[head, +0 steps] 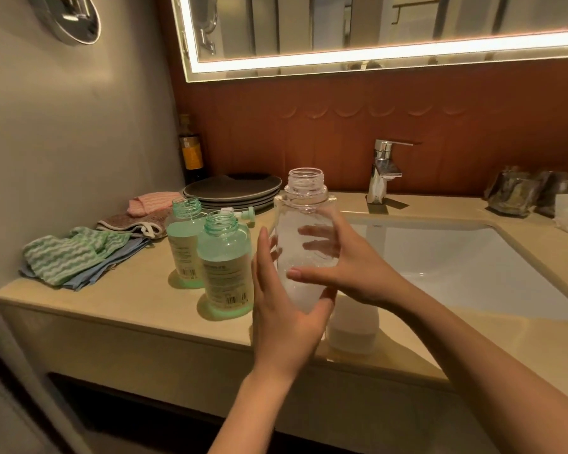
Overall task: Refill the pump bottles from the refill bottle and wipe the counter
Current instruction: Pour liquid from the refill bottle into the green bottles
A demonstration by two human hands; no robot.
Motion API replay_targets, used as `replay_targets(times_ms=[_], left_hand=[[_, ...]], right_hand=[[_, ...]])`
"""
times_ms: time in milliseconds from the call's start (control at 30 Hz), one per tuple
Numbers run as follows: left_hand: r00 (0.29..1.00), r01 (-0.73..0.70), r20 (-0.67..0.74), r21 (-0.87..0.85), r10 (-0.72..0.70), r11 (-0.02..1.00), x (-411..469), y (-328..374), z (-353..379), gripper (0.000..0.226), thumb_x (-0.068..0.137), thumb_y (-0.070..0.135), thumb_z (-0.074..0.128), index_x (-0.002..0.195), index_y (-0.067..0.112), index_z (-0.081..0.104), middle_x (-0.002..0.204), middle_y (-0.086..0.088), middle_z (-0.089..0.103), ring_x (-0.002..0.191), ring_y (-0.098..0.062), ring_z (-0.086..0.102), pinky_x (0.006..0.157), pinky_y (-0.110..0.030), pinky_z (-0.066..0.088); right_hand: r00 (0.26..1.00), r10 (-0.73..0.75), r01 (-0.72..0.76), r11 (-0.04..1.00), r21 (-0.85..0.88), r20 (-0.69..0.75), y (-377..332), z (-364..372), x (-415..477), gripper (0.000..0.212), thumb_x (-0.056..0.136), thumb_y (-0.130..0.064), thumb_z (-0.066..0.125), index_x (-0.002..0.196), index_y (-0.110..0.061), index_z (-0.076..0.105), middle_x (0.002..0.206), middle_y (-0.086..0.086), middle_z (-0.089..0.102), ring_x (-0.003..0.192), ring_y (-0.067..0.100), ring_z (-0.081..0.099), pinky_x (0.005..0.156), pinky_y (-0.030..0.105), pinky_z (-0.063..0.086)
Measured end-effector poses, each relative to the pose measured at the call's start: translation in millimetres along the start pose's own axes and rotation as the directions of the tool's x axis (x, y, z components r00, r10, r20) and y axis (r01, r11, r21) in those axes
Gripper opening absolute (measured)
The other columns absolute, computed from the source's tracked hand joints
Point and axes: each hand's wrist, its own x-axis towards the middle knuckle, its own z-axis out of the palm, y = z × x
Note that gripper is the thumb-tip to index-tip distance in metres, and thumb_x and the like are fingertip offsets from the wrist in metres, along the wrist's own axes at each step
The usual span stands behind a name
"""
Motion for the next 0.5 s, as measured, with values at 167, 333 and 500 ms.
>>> replay_targets(times_ms=[167,333,500], left_hand=[[0.996,0.087,0.025,-0.005,-0.087,0.996,7.4,-6.5,10.1,0.111,0.07,0.013,0.079,0.147,0.038,0.002,0.143,0.012,0.032,0.128,0.0,0.034,0.088,-0.007,0.029],[0.979,0.196,0.073,-0.122,-0.188,0.973,10.1,-10.2,13.1,0.079,0.068,0.05,0.073,0.135,0.03,0.037,0.126,0.012,0.05,0.118,-0.007,0.047,0.091,-0.023,0.043],[0.959,0.273,0.136,-0.193,-0.25,0.943,8.8,-12.2,9.2,0.072,0.056,0.058,0.068,0.12,0.041,0.04,0.116,0.023,0.047,0.102,0.003,0.048,0.074,-0.014,0.043]], right_hand=[[0.991,0.09,-0.078,0.989,-0.129,0.095,6.0,-14.1,-14.6,0.097,0.064,-0.056,0.065,0.144,-0.04,0.014,0.146,-0.01,0.036,0.12,0.003,0.04,0.093,0.02,0.036],[0.967,0.181,-0.099,0.916,-0.388,0.18,19.3,-25.7,-41.3,0.083,0.069,-0.062,0.063,0.141,-0.039,0.027,0.142,-0.014,0.041,0.12,0.003,0.045,0.095,0.022,0.041],[0.966,0.197,-0.085,0.857,-0.509,0.17,29.9,-26.7,-58.6,0.065,0.075,-0.058,0.063,0.133,-0.038,0.042,0.135,-0.019,0.047,0.111,-0.004,0.042,0.09,0.015,0.04]])
